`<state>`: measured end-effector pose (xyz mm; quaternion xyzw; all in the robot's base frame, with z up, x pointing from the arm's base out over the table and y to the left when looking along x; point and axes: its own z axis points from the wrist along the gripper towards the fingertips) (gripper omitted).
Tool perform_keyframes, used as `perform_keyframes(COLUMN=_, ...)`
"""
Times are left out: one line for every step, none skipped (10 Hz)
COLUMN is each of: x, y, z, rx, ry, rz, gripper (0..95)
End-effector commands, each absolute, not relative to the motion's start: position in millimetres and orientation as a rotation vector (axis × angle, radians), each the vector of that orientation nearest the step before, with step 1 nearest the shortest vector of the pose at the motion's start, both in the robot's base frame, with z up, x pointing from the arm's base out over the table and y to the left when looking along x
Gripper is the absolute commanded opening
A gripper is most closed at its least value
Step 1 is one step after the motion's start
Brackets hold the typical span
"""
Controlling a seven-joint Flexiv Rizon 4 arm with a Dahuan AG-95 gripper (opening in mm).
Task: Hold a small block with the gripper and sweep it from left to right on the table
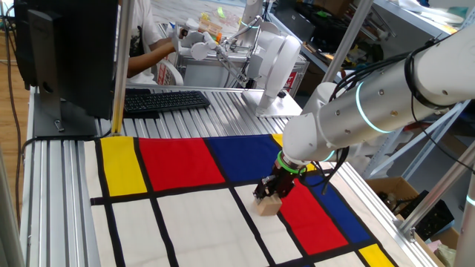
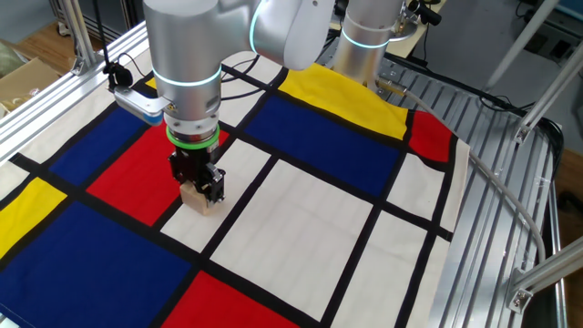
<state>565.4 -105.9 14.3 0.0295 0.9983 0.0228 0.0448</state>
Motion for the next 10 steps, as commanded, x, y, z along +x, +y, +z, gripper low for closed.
perform_keyframes(x=564, y=-105, z=15, rx=0.095, ry=3.050, rz=0.072, gripper=0.0)
perform_keyframes(x=564, y=-104, z=14, rx=0.098, ry=3.051, rz=0.071, gripper=0.0)
perform_keyframes(x=563, y=-103, z=14, rx=0.102, ry=3.051, rz=0.075, gripper=0.0)
perform_keyframes(x=563, y=-101, z=14, rx=0.105, ry=3.050, rz=0.072, gripper=0.0)
perform_keyframes(x=562, y=-100, z=15, rx=0.109, ry=3.050, rz=0.070, gripper=0.0)
perform_keyframes(x=562, y=-99, z=14, rx=0.112, ry=3.051, rz=0.075, gripper=0.0)
perform_keyframes(x=562, y=-98, z=13, rx=0.112, ry=3.051, rz=0.077, gripper=0.0)
perform_keyframes(x=561, y=-98, z=13, rx=0.113, ry=3.048, rz=0.077, gripper=0.0)
perform_keyframes(x=561, y=-97, z=14, rx=0.111, ry=3.049, rz=0.055, gripper=0.0)
perform_keyframes(x=561, y=-94, z=16, rx=0.124, ry=3.052, rz=0.066, gripper=0.0)
